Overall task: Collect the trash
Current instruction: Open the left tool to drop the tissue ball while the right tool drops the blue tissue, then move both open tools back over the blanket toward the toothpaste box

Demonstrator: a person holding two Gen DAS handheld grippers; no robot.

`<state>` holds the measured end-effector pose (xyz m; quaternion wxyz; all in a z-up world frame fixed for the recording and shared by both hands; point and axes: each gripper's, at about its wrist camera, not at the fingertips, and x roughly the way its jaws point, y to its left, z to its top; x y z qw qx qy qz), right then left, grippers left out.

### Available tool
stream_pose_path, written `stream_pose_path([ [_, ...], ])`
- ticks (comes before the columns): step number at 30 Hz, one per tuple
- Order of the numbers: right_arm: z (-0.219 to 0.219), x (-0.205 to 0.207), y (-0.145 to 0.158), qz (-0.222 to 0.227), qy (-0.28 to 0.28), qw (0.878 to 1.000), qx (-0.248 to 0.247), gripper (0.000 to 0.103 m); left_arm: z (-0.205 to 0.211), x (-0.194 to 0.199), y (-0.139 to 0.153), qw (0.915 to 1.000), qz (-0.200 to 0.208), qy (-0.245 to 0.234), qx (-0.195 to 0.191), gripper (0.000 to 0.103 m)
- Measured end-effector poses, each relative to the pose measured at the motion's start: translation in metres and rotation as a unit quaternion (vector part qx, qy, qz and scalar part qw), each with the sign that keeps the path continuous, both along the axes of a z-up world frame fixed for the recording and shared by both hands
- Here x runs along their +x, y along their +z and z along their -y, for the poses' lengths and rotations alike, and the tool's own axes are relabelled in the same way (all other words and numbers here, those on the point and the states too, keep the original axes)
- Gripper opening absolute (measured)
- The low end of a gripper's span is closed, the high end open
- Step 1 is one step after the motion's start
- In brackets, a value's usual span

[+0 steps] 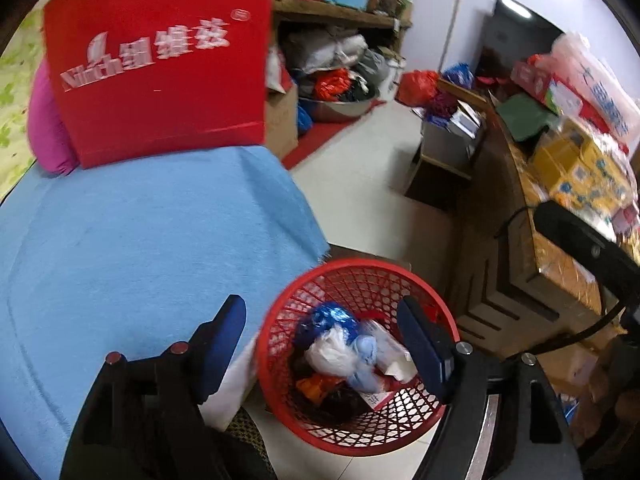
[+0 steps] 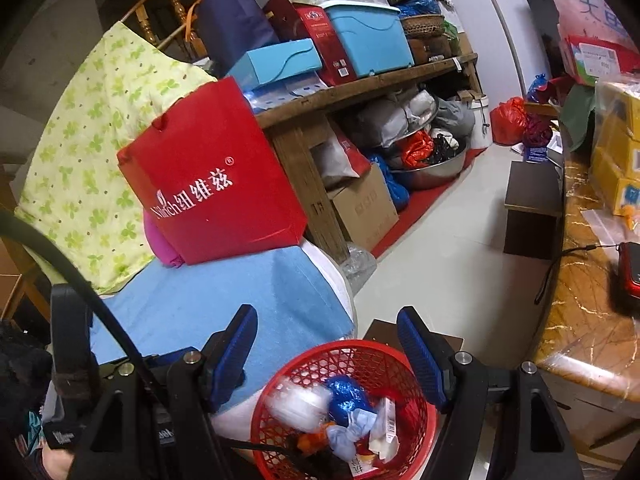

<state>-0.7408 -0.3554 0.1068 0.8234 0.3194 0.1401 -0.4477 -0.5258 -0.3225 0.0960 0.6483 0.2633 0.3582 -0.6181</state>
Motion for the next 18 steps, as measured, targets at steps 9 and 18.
stream_pose_path([
  [9, -0.011, 0.047, 0.009, -0.007, 0.045, 0.999, -0.003, 0.076, -0.055, 0.083, 0.020, 0.9950, 0.008, 0.089, -0.046, 0.082],
  [18, -0.042, 0.108, 0.023, -0.013, 0.112, 0.993, -0.021, 0.076, -0.138, 0.174, 0.016, 0.9758, 0.028, 0.211, -0.053, 0.082],
])
